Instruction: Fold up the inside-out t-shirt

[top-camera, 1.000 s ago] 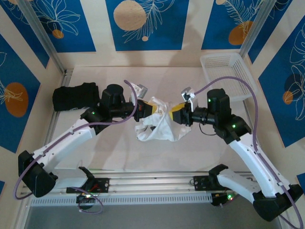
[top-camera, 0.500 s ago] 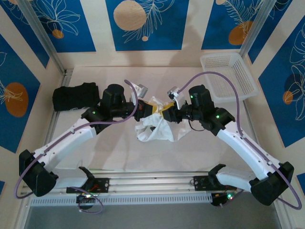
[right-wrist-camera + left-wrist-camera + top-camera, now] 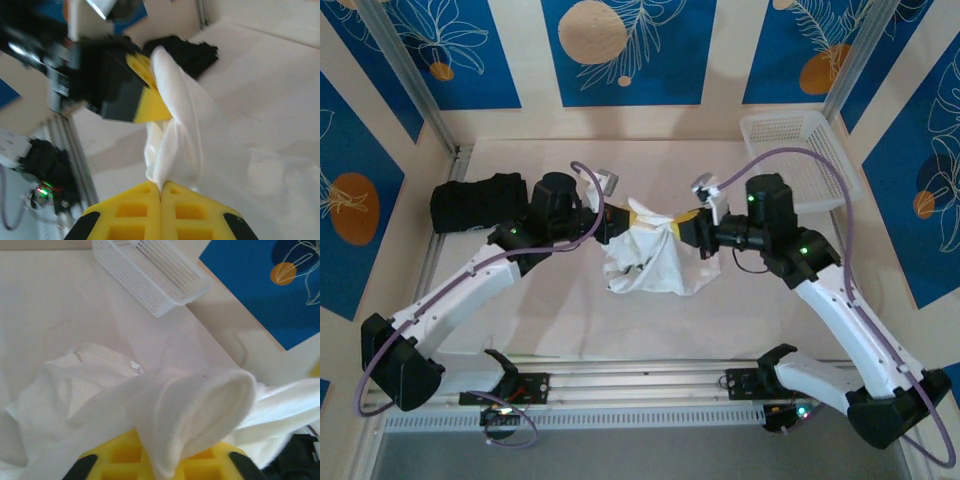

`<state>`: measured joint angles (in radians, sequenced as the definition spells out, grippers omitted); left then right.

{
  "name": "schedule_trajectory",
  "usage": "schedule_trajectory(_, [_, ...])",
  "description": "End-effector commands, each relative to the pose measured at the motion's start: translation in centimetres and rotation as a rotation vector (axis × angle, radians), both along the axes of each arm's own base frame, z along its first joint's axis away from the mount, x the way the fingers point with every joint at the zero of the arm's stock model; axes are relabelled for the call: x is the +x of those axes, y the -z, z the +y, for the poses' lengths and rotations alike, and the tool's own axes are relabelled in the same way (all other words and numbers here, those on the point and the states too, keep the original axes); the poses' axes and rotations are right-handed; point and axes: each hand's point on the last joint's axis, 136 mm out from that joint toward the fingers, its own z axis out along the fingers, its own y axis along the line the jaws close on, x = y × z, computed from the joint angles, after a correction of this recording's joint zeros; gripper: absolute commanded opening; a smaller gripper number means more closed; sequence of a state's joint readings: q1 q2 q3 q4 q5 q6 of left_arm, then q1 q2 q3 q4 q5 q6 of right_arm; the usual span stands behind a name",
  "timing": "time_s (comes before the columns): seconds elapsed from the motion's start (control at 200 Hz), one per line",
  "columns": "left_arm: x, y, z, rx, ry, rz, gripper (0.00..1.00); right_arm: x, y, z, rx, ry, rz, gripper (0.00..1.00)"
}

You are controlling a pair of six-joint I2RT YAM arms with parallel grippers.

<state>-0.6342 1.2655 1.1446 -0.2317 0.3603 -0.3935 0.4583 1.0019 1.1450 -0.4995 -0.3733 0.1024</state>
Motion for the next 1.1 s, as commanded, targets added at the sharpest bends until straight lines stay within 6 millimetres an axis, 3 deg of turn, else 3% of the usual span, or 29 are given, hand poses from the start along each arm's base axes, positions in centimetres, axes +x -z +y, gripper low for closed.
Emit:
schedule_trajectory(0.0, [1.1, 0.8, 1.2, 0.030, -0.073, 0.014, 0.21, -1.7, -2.5, 0.8, 0.163, -0.123, 0.072, 0.00])
schedule_trajectory(0.22, [-0.1, 0.8, 2.5, 0.049, -0.081, -0.045, 0.42, -0.7, -2.8, 1.1, 0.198, -0.109, 0.142, 0.00])
schedule_trajectory(0.42, [-3.0, -1.3, 1.7, -0.026, 0.029, -0.145, 0.46, 0.1, -2.2, 1.1, 0.173, -0.089, 0.149, 0.00])
schedule_trajectory(0.55, [-4.1, -2.1, 0.4, -0.037, 0.102, -0.184, 0.46, 0.0, -3.0, 1.2, 0.186, -0.113, 0.142, 0.00])
schedule_trajectory(0.775, [-0.9, -1.7, 0.7, 0.083, -0.013, -0.202, 0.51, -1.1, -4.0, 1.1, 0.157, -0.179, 0.081, 0.00])
schedule_trajectory(0.88, [-0.4, -2.2, -0.8, 0.054, 0.024, -0.176, 0.53, -1.1, -4.0, 0.9, 0.159, -0.192, 0.066, 0.00])
schedule_trajectory(0.985, [-0.4, -3.1, -2.6, -0.030, 0.078, -0.135, 0.40, -1.2, -3.7, 1.0, 0.160, -0.219, 0.066, 0.00])
schedule_trajectory(1.095, [-0.2, -4.6, -3.7, -0.123, 0.110, -0.103, 0.07, -0.7, -3.3, 0.4, 0.130, -0.169, 0.051, 0.00])
